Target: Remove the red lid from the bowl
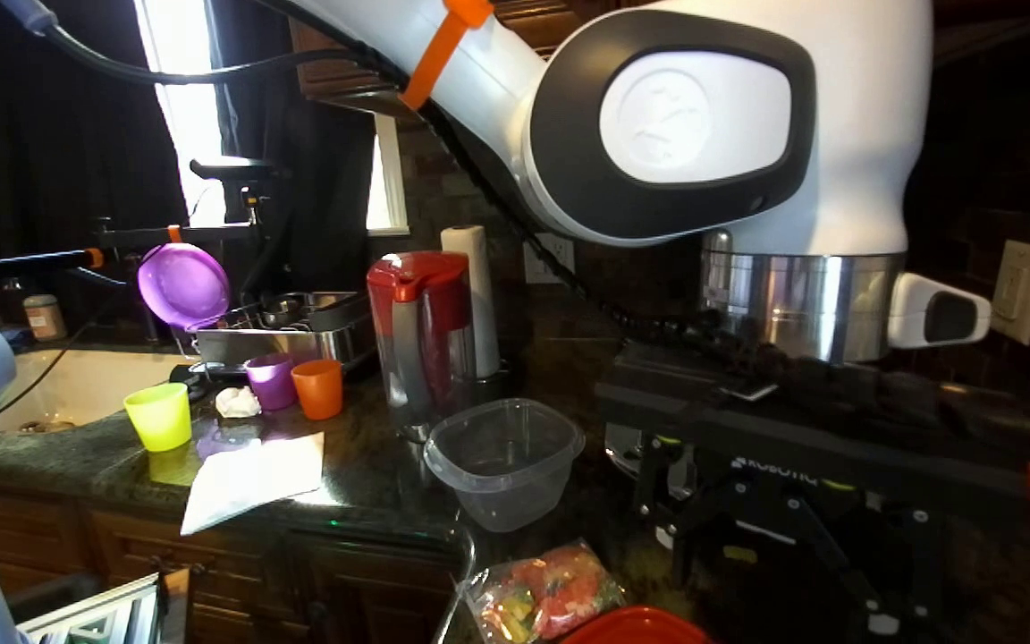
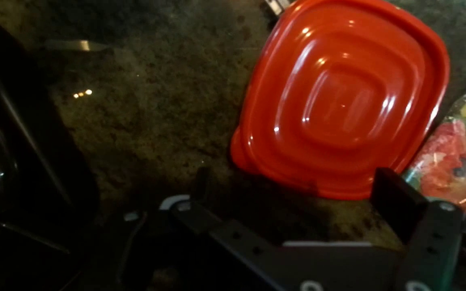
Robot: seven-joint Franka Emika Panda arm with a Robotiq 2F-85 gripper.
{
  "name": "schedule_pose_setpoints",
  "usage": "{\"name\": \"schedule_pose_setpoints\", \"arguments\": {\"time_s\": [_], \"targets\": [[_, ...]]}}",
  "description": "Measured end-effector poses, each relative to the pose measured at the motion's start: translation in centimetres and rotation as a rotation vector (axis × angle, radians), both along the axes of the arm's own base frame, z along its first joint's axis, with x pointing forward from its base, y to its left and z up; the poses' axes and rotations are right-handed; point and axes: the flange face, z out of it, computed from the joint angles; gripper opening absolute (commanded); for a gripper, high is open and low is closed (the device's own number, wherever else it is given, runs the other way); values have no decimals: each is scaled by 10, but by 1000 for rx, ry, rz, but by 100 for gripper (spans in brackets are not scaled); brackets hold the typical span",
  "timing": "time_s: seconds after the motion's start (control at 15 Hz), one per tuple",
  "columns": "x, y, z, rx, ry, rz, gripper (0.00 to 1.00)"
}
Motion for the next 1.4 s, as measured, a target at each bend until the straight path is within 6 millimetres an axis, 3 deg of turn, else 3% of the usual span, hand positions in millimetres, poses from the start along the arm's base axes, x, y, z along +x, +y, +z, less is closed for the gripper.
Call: {"name": "schedule_pose_setpoints", "arguments": {"time_s": [0.33, 0.87, 1.07, 1.4], "targets": [[-16, 43, 4, 34, 4, -251, 100], [-27, 126, -28, 108, 69, -535, 100], [-30, 141, -39, 118, 87, -530, 100], [-33, 147, -52, 114, 88, -506, 100]]}}
